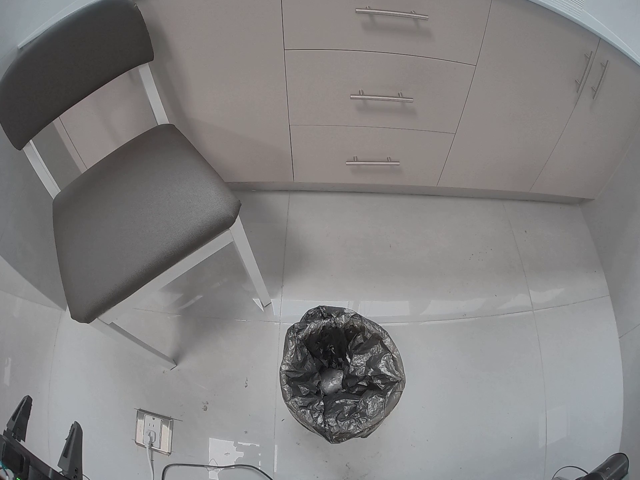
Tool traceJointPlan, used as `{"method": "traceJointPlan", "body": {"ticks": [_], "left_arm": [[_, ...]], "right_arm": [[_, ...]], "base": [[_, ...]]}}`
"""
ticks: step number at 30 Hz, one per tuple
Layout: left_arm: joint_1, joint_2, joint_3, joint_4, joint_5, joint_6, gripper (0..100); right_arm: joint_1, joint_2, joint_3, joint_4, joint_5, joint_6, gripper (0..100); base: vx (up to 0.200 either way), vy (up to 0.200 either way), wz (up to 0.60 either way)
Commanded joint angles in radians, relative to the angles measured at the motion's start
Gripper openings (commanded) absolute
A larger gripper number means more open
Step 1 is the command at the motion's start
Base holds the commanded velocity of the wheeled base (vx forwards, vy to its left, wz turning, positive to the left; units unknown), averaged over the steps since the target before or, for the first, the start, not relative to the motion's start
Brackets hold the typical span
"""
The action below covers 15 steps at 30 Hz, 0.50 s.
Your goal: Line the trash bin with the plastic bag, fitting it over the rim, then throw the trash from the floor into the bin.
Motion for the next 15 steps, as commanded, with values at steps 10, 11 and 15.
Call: {"method": "traceJointPlan", "body": {"ticks": [10,11,15], "left_arm": [[0.0,-0.016,0.014,0.0,0.0,0.0,100],[0.0,-0.016,0.014,0.0,0.0,0.0,100],[0.0,-0.016,0.014,0.0,0.0,0.0,100]], "right_arm": [[0.002,-0.01,0.528,-0.397,0.122,-0.015,0],[0.002,-0.01,0.528,-0.396,0.122,-0.017,0],[0.003,-0.01,0.527,-0.396,0.122,-0.014,0]], "base": [[0.0,0.0,0.0],[0.0,0.0,0.0],[0.0,0.0,0.0]]}}
